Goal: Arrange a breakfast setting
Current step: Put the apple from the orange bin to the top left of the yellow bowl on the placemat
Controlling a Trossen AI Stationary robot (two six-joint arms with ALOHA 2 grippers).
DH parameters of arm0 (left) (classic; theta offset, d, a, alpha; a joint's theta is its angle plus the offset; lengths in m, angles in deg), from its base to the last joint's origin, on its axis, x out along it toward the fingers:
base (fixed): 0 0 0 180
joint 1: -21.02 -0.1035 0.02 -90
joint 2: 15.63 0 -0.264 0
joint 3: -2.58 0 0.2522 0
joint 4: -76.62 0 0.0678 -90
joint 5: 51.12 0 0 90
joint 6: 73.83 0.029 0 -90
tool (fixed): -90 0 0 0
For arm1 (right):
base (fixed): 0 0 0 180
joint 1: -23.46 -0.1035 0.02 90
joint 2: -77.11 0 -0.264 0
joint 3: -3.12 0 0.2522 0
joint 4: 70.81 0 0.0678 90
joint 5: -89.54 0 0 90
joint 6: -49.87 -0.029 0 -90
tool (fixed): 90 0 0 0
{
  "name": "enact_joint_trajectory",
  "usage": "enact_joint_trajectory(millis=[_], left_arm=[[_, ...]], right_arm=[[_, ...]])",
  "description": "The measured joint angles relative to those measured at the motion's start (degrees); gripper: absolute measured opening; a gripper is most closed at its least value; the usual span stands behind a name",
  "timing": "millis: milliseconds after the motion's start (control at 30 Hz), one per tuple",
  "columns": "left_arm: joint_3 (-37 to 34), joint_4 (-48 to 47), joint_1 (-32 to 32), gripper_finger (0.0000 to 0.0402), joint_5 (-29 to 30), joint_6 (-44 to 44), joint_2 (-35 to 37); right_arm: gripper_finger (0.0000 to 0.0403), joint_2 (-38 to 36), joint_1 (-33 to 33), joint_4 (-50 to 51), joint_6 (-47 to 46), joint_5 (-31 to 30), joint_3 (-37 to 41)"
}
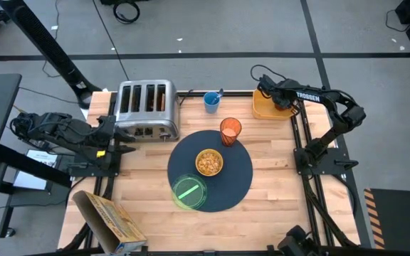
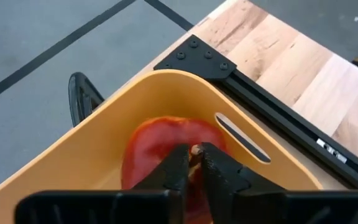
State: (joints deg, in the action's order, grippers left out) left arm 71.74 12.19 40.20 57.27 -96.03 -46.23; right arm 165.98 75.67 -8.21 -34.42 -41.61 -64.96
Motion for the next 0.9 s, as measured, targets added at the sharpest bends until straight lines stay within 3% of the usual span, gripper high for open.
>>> enact_joint_trajectory(millis=[200,533,767,900], left_arm=[[-0.02,-1.98,0.0,0.0159,0.0,0.27,0.01],[0.0,-2.5,0.0,0.0159,0.16,0.33,0.03],[1.54,-2.57,-0.08,0.0159,2.05,-1.08,0.01],[2.54,-2.4,-0.07,0.0159,4.45,-4.36,0.01]], right_arm=[[0.0014,-0.01,-0.6,-0.29,2.47,-1.58,0.0],[0.0014,-1.87,-4.03,-0.23,4.77,-3.0,0.0],[0.0014,-12.37,-10.82,0.33,7.36,-3.75,0.02],[0.0014,-19.13,-17.06,0.71,14.06,-3.28,-1.42]])
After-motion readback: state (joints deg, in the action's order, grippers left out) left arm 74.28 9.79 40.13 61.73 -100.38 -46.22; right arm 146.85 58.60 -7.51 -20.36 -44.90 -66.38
